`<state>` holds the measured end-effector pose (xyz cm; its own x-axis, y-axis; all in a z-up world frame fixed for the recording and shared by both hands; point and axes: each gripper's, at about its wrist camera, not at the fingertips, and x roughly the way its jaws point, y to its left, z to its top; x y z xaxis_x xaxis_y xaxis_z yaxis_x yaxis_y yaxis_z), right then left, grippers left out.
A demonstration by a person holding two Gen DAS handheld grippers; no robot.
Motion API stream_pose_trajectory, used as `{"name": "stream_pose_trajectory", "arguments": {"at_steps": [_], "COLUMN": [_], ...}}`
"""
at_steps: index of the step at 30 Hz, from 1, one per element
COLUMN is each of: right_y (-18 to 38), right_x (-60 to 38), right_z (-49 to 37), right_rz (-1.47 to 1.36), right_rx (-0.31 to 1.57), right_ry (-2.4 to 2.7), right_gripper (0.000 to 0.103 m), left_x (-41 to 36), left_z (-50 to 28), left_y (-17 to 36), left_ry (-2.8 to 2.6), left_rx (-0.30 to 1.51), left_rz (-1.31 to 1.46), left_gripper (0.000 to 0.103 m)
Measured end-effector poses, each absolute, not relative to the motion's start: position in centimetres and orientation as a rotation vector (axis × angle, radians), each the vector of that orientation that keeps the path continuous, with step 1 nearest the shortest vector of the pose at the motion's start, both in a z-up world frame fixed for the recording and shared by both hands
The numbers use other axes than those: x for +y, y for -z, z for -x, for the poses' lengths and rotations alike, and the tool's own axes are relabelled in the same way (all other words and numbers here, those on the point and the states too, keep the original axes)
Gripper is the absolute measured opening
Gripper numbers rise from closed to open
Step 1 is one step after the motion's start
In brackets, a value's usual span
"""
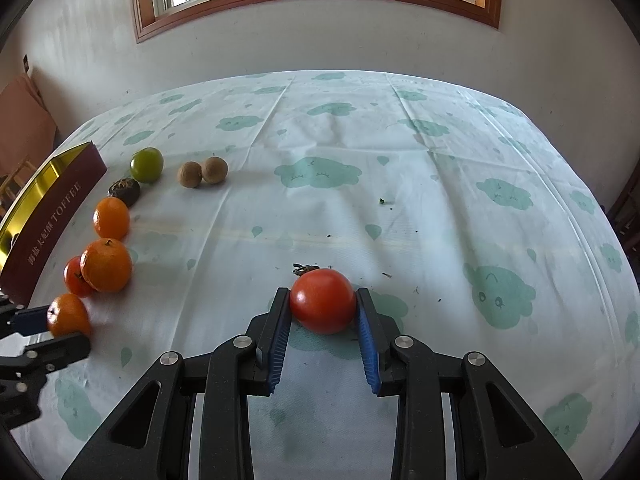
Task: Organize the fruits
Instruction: 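Grasp the mandarin orange with the left tool and carry it over the tin, then lower the mandarin beside the roots in the tin and open the left tool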
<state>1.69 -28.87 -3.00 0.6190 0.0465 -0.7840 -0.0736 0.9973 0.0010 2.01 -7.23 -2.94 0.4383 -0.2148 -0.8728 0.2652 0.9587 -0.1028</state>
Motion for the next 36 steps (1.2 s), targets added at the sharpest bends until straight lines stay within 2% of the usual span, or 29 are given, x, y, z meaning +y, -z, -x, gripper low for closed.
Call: {"name": "stream_pose_trajectory", "arguments": {"at_steps": [12,21,30,36], "right_y": [3.0,3.0,3.0,3.0], "right_x": [-28.4,-28.4,-28.3,-28.3], "right_z": [-1.6,-1.6,-1.6,-1.6], "right_rz": [0.050,0.051,0.054,0.055], "right_rx": [0.903,0.903,0.904,0.904], "right_ry": [-0.061,-0.061,-0.059,-0.059], "right_gripper": [0.033,0.033,0.033,0.033], "left_x": [-2.1,5.9,13.8,16.1], "left_z": [-1.8,-3.2,-4.3,-4.9], "left_y": [-1.1,-3.5,-2.2,-0.6], "left_ry": [0.217,0.035,-0.169,-0.227], "left_rx": [0.994,0.923,0.941,0.970], "left_rz": [0.016,0.059,0.096,0.091], "left_gripper": [0.034,0.034,0.034,0.034]}}
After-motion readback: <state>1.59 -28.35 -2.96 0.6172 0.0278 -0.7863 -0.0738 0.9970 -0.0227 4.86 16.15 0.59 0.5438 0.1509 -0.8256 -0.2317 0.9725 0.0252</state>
